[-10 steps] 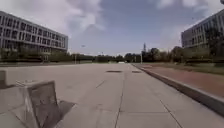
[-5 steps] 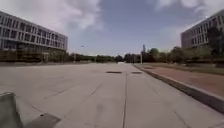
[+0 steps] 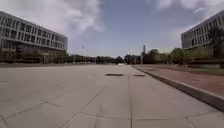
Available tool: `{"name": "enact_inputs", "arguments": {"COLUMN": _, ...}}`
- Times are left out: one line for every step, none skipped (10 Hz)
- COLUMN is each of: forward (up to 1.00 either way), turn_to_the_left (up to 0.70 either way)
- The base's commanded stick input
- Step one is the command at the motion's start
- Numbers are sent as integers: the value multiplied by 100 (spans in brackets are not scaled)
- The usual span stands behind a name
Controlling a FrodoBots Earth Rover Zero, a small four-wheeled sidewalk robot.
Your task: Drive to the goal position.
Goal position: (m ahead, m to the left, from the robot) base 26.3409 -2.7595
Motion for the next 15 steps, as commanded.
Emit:
{"name": "enact_inputs", "arguments": {"forward": 100, "turn_to_the_left": 0}}
{"name": "enact_inputs", "arguments": {"forward": 100, "turn_to_the_left": 0}}
{"name": "enact_inputs", "arguments": {"forward": 100, "turn_to_the_left": 0}}
{"name": "enact_inputs", "arguments": {"forward": 100, "turn_to_the_left": 0}}
{"name": "enact_inputs", "arguments": {"forward": 100, "turn_to_the_left": 0}}
{"name": "enact_inputs", "arguments": {"forward": 100, "turn_to_the_left": -10}}
{"name": "enact_inputs", "arguments": {"forward": 100, "turn_to_the_left": -27}}
{"name": "enact_inputs", "arguments": {"forward": 100, "turn_to_the_left": -27}}
{"name": "enact_inputs", "arguments": {"forward": 100, "turn_to_the_left": -27}}
{"name": "enact_inputs", "arguments": {"forward": 100, "turn_to_the_left": -27}}
{"name": "enact_inputs", "arguments": {"forward": 100, "turn_to_the_left": -27}}
{"name": "enact_inputs", "arguments": {"forward": 100, "turn_to_the_left": -27}}
{"name": "enact_inputs", "arguments": {"forward": 100, "turn_to_the_left": -27}}
{"name": "enact_inputs", "arguments": {"forward": 100, "turn_to_the_left": -27}}
{"name": "enact_inputs", "arguments": {"forward": 100, "turn_to_the_left": -27}}
